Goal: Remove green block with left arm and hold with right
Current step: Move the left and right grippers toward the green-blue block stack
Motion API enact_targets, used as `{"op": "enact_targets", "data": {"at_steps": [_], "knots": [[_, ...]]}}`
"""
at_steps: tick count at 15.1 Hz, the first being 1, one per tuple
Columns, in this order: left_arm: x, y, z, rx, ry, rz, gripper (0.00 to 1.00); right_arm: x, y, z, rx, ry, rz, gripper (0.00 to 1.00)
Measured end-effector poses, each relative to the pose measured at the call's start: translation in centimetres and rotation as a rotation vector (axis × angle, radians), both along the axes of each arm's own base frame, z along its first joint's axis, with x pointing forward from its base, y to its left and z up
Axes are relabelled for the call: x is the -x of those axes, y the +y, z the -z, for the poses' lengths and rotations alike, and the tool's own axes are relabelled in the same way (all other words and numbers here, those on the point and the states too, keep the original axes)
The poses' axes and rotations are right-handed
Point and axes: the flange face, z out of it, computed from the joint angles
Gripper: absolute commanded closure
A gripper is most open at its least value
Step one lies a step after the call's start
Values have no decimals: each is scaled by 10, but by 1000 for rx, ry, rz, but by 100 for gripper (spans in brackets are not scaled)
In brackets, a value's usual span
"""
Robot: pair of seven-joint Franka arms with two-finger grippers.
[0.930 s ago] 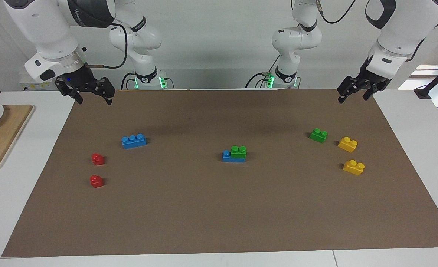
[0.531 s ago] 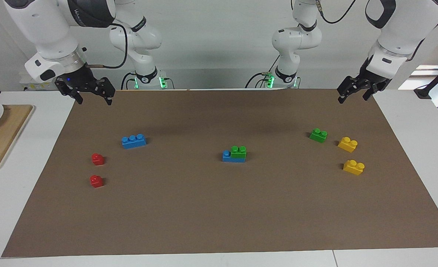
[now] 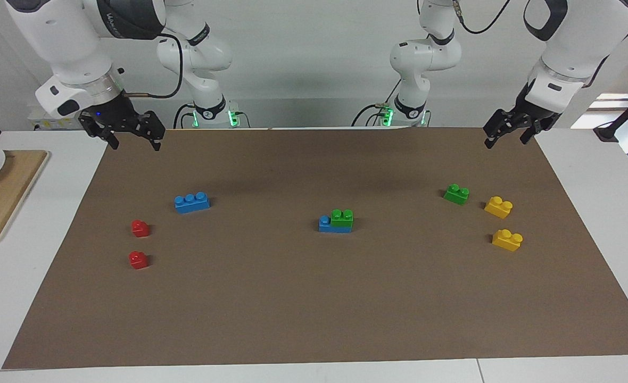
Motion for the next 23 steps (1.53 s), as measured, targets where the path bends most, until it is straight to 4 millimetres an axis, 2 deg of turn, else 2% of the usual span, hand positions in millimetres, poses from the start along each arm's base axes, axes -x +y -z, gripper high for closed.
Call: {"op": "enact_targets", "data": {"at_steps": [5, 9, 11, 13, 16, 20, 23], "knots": [[0, -1, 0, -1, 2, -104, 0, -1, 7, 1, 13, -15, 253, 0], [-2, -12, 4, 0, -4, -297, 0, -3, 25, 6, -61, 8, 657, 0], [-5, -32, 12, 12, -28, -467, 0, -2, 33, 10, -97, 52, 851, 0], [-5, -60, 24, 32, -57, -643, 0, -2, 39, 16, -126, 103, 1040, 0], [3, -98, 43, 53, -64, -833, 0, -5, 49, 25, -211, 193, 1273, 0], [17, -148, 66, 83, -51, -1087, 0, -10, 47, 53, -312, 301, 1422, 0], [31, -186, 83, 94, -35, -1189, 0, -11, 52, 78, -383, 380, 1474, 0]]}}
